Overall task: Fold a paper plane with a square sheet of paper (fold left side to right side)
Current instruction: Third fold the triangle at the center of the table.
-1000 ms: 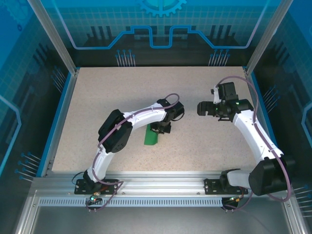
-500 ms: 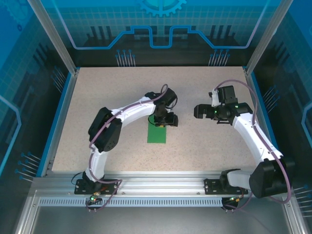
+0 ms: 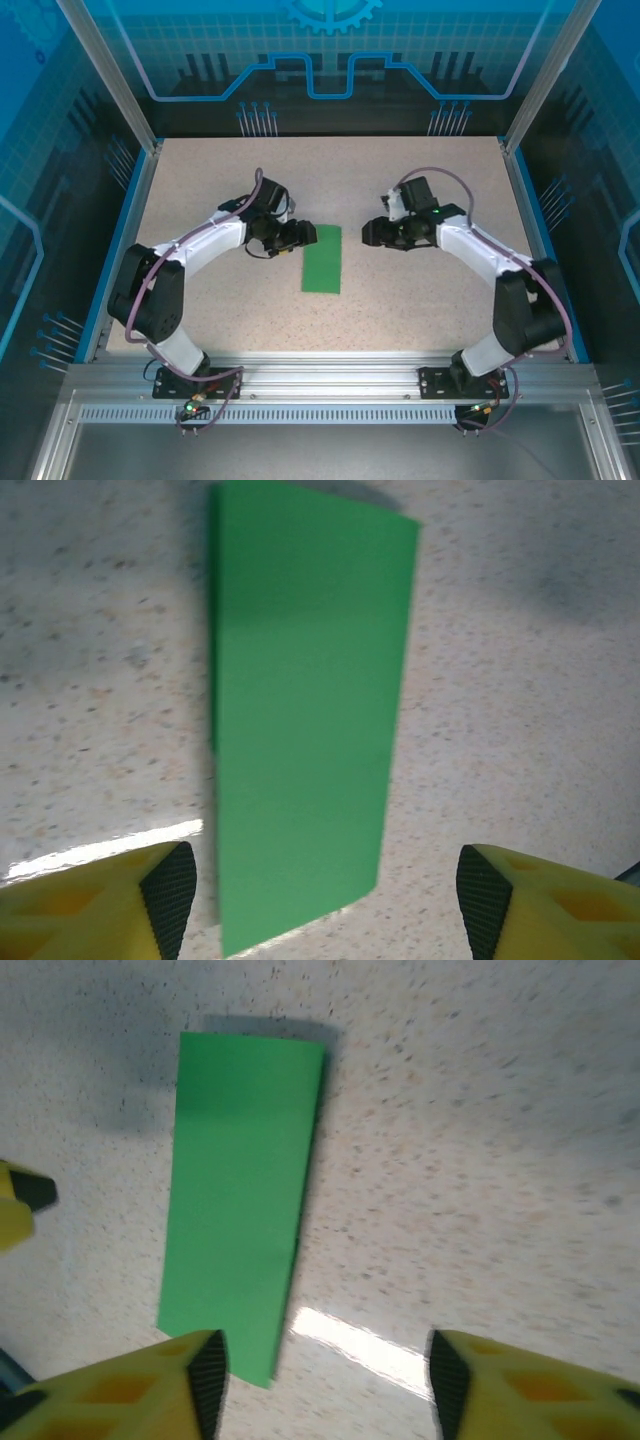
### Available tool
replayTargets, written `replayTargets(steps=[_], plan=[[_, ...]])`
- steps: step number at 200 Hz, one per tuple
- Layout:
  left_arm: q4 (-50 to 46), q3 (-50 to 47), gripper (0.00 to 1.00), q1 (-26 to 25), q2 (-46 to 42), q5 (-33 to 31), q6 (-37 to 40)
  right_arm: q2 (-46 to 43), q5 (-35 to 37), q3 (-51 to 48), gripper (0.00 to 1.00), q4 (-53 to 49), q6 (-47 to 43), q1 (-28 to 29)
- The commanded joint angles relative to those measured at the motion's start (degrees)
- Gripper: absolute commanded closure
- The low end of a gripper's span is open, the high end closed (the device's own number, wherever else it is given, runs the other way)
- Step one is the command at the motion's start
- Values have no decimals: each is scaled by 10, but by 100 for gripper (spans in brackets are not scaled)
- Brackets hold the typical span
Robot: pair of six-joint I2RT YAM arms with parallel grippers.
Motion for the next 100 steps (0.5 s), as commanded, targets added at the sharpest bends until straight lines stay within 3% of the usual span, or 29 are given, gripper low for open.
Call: replayTargets(steps=[1,33,54,100], plan=[[60,-42,27,24,-17,60,-21,49,-36,39,59,57,36,25],[92,-68,27,38,15,98,-32,129,-41,79,87,94,58,45],[102,-68,27,38,41,110,-35,177,-51,109,97,103,67,47],[113,-60,27,38,80,125,-42,252,-59,169,100,85,58,51]])
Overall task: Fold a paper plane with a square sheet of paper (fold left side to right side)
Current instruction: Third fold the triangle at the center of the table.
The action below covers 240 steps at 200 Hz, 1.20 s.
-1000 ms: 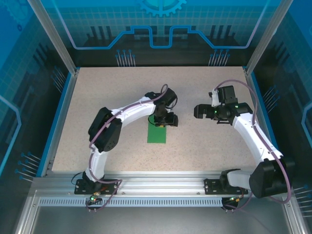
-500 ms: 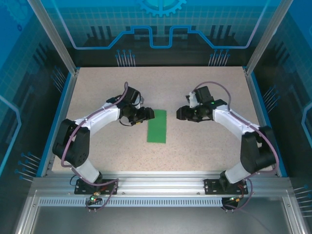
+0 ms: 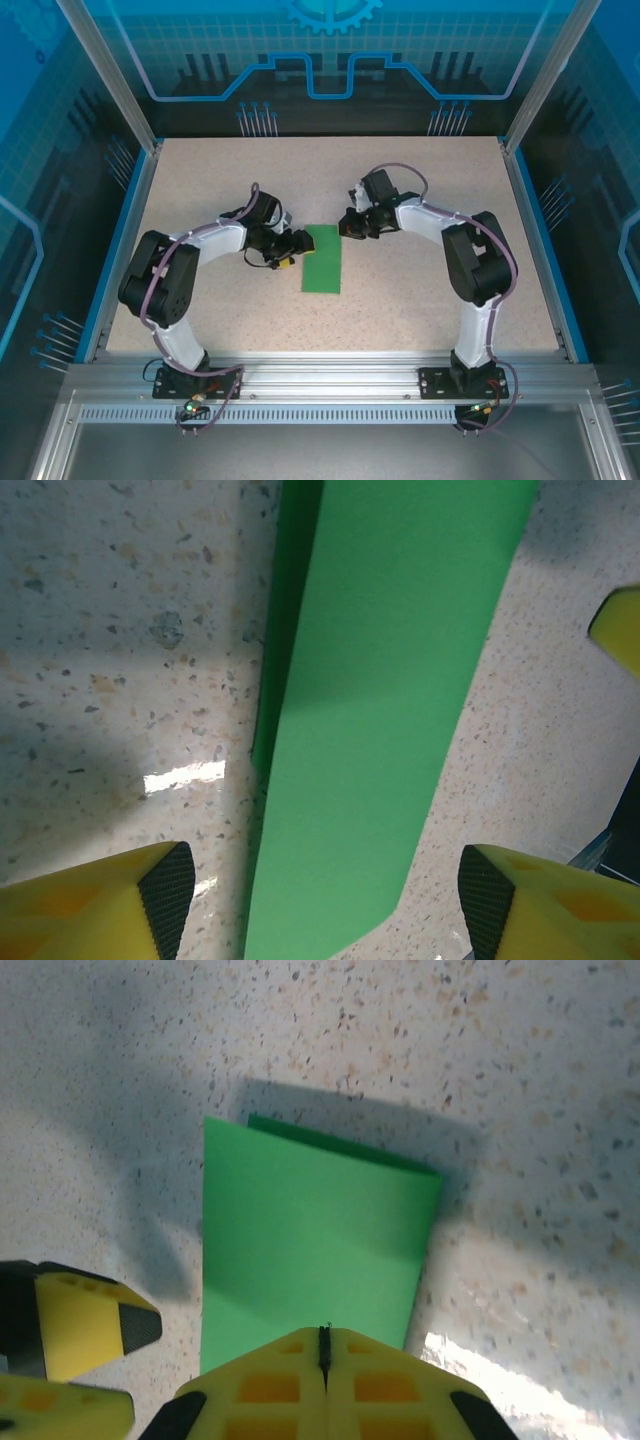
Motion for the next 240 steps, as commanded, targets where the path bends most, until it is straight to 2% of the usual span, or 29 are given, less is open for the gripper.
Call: replayTargets(steps=[1,75,240], plan=[[12,3,27,3,17,29,-12,28,-17,32,100,-1,0,8],[30,8,28,1,59,64,-20,86,-11,69,100,-26,-18,9],[22,30,35,-29,78,90,-31,96,-7,60,100,-29,-32,10]])
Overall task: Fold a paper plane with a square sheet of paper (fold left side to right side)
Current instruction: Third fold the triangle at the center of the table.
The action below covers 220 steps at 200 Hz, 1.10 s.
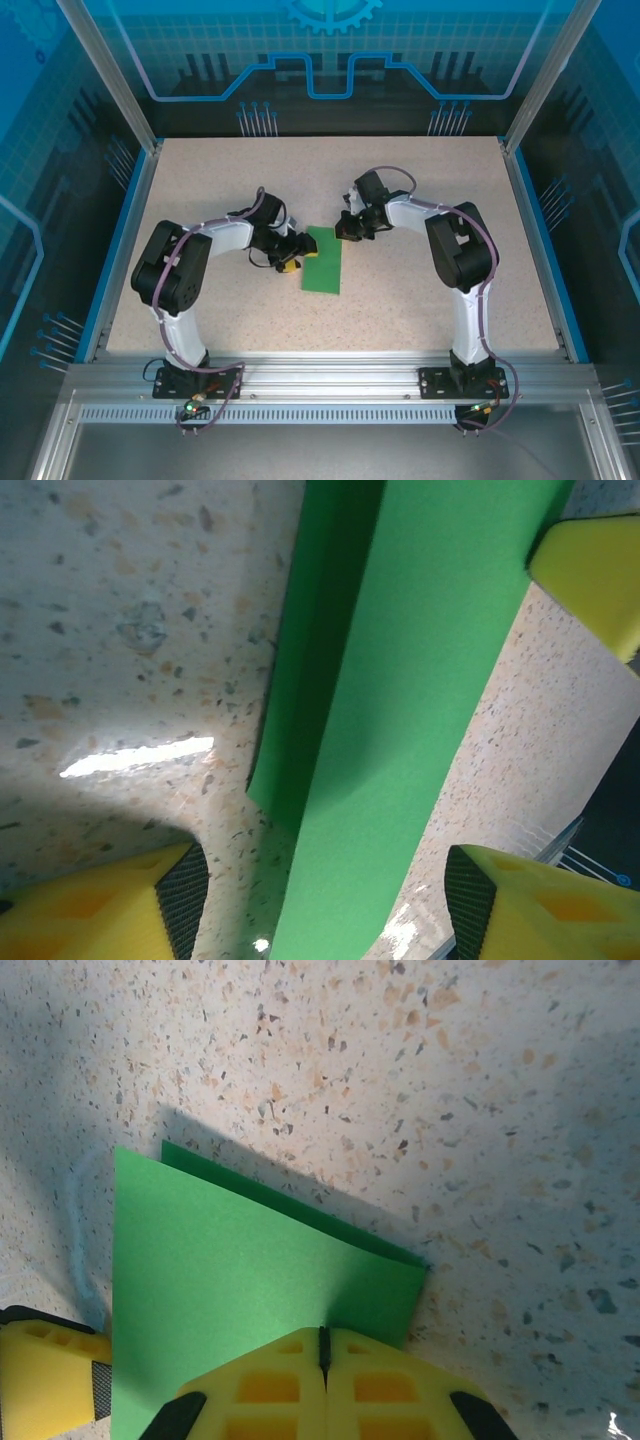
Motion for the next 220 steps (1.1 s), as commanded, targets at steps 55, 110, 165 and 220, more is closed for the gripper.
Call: replayTargets(steps=[55,110,165,220], plan=[[13,10,58,-30,17,38,-11,4,-4,1,100,-3,-14,9],[-15,15,86,-35,7,23,-21,-67,37,-36,79,30,-46,6],[-30,28,99,-38,4,17,-31,-231,91,-176,48,89,-125,14],[-54,54,100,-38,10,36,-34,-405,147,-355,24,126,-212,117]])
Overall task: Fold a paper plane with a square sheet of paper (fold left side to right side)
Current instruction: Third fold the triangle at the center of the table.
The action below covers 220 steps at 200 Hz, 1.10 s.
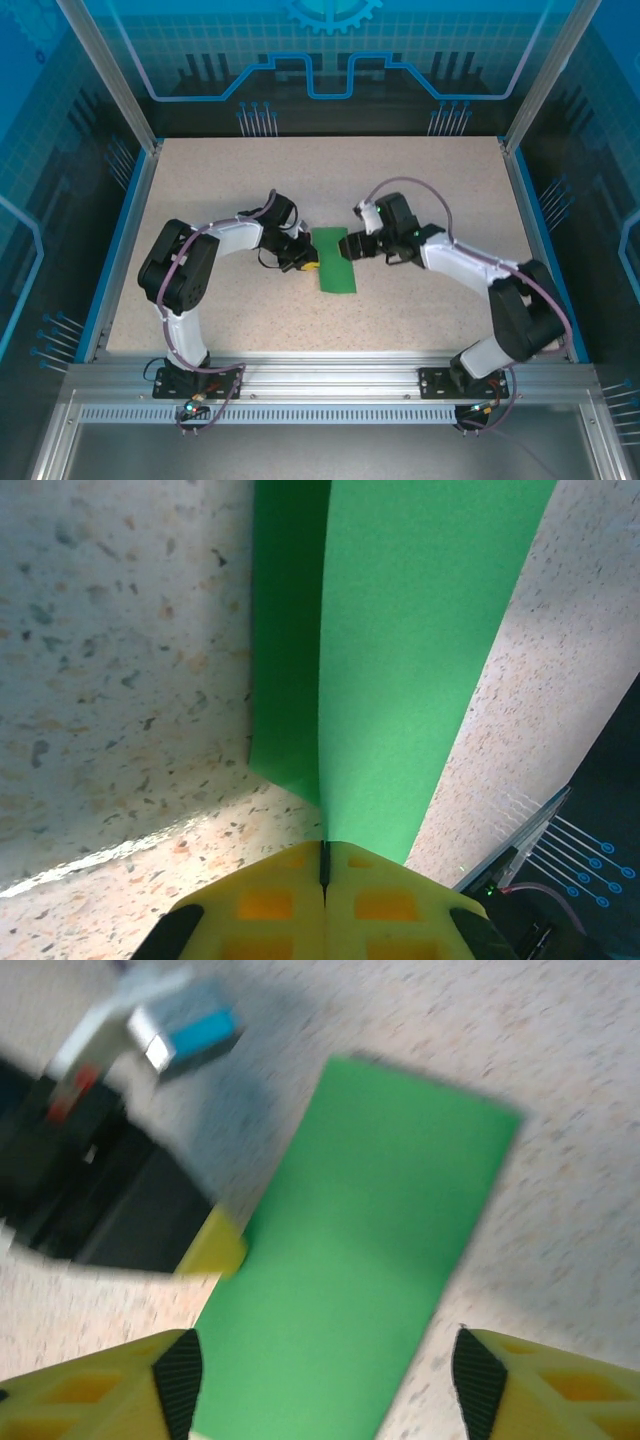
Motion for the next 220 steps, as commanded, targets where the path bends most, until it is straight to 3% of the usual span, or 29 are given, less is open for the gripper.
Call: replayTargets(steps=[1,49,94,126,154,220], plan=[[-30,24,100,-3,-4,17,-10,-47,39,-55,24,20,-58,52],[-36,30,100,-3,2,27,-7,-55,128,-88,12,15,-85,157],[-36,30,100,-3,4,28,-8,39,199,-26,11,-6,-118,220],[-32,30,100,-3,5,31,-10,76,228,1,12,-4,-129,232],[-34,33,100,-3,4,32,-8,90,239,1,19,-2,-131,232],[-39,35,100,-3,7,30,-5,84,250,1,50,2,-128,232]])
